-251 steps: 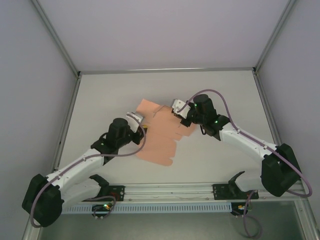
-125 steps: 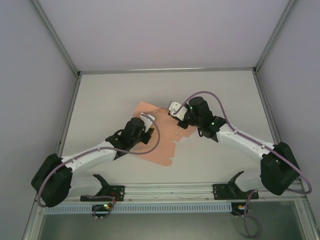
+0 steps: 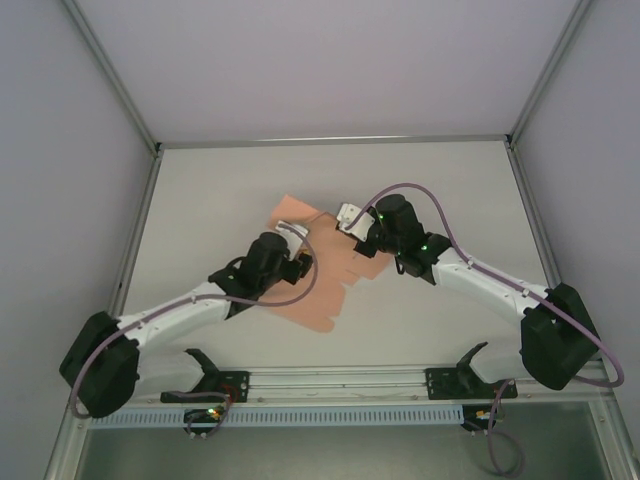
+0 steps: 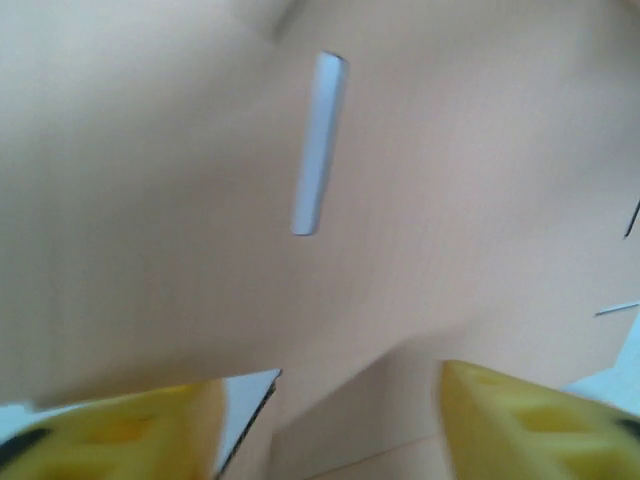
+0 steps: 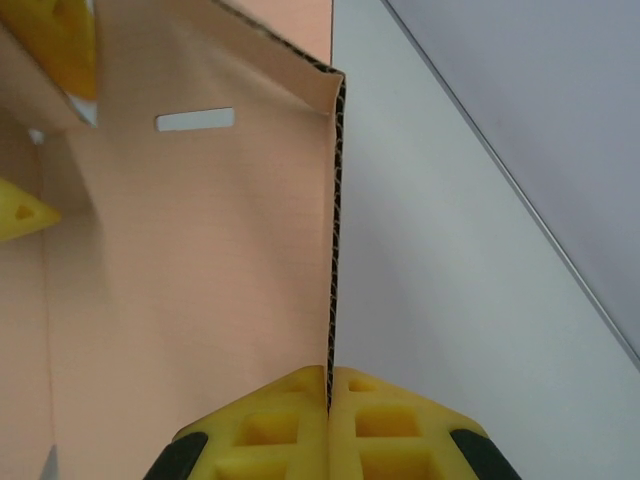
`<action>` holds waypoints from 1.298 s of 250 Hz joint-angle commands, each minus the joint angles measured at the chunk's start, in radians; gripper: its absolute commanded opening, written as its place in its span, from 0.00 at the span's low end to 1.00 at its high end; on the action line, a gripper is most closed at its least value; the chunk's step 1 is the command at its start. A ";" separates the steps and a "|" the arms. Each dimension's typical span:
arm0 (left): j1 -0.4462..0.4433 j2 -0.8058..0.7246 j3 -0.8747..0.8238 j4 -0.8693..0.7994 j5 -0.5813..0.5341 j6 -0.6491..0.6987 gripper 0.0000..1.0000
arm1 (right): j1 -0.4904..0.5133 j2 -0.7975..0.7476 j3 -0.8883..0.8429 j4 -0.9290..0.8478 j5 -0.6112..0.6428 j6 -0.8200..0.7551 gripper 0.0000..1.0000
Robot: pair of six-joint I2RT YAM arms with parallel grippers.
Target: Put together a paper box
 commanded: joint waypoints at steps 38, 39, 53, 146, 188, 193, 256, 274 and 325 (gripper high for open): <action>0.228 -0.175 -0.112 -0.004 0.393 -0.074 0.90 | -0.006 -0.004 0.024 -0.023 -0.096 -0.044 0.00; 0.230 -0.177 -0.112 -0.005 0.396 -0.074 0.90 | -0.006 -0.004 0.025 -0.023 -0.097 -0.044 0.00; 0.252 -0.193 -0.126 -0.001 0.450 -0.051 0.91 | -0.007 -0.001 0.029 -0.024 -0.100 -0.045 0.00; 0.317 -0.044 -0.089 0.019 0.615 -0.020 0.77 | -0.009 0.023 0.072 -0.052 -0.131 -0.061 0.00; 0.315 0.032 -0.064 0.086 0.596 -0.063 0.54 | -0.007 0.026 0.082 -0.061 -0.143 -0.060 0.00; 0.315 0.037 -0.065 0.102 0.582 -0.075 0.51 | -0.007 0.026 0.082 -0.063 -0.145 -0.059 0.00; 0.306 0.132 -0.064 0.236 0.551 -0.181 0.43 | 0.025 0.086 0.092 -0.115 -0.147 -0.080 0.00; 0.296 0.168 -0.048 0.236 0.573 -0.183 0.44 | 0.033 0.106 0.100 -0.119 -0.131 -0.085 0.00; 0.272 0.210 -0.009 0.190 0.548 -0.140 0.40 | 0.037 0.129 0.111 -0.132 -0.114 -0.106 0.00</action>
